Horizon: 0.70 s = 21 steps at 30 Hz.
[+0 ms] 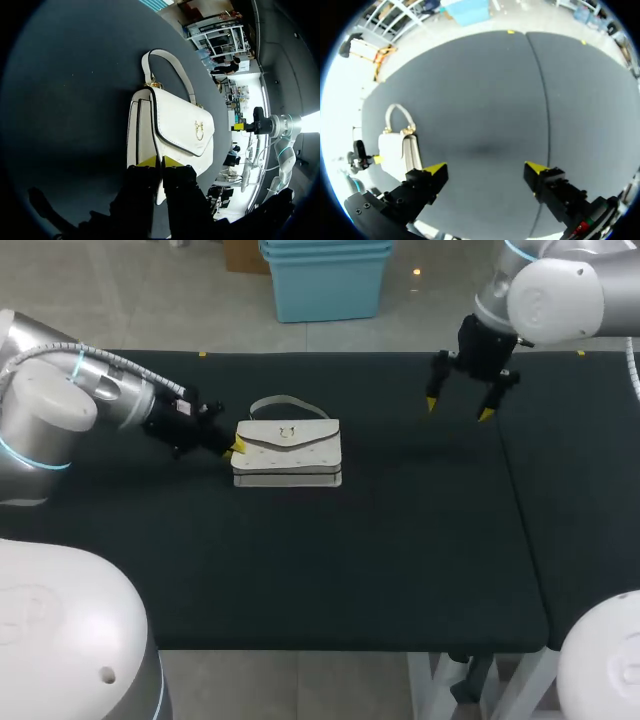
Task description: Pick up the bag, open it, inspect its contents, close it, and place it on the opposite side
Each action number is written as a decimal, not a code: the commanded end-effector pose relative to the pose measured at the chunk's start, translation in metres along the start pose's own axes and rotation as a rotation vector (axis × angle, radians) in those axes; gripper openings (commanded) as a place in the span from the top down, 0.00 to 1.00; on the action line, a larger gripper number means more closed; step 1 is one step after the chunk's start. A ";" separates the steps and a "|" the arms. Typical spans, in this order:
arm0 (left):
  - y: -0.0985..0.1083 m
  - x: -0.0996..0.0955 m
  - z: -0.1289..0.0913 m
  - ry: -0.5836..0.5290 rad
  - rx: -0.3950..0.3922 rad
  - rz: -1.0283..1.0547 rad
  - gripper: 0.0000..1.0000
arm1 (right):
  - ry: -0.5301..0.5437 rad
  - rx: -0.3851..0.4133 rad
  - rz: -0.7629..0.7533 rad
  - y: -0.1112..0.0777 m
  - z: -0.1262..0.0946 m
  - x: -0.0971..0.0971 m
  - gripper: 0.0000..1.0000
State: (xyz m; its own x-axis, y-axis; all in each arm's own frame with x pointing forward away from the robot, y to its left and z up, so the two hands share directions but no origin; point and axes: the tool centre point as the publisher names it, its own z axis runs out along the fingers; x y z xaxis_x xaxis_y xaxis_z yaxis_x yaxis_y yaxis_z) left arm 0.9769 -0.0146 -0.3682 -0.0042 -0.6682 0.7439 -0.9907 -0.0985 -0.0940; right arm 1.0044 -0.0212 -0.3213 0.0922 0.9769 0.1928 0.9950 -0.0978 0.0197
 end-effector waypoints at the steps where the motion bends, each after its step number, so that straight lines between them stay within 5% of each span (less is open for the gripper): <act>1: -0.017 -0.007 -0.006 -0.036 -0.049 0.040 1.00 | -0.032 0.006 0.001 0.002 -0.001 0.005 0.00; 11: -0.050 -0.044 -0.031 -0.116 -0.058 0.146 1.00 | -0.027 0.021 -0.007 0.006 0.006 0.004 0.00; 21: -0.089 -0.079 -0.068 -0.203 -0.042 0.179 1.00 | -0.160 -0.023 0.065 0.039 -0.012 -0.041 0.00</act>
State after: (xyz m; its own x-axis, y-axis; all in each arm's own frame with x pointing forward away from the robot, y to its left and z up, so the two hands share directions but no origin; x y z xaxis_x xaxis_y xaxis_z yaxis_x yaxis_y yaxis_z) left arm 1.0457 0.0853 -0.3722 -0.1548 -0.8081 0.5683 -0.9755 0.0339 -0.2175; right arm 1.0316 -0.0617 -0.3228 0.1568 0.9868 0.0401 0.9860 -0.1588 0.0501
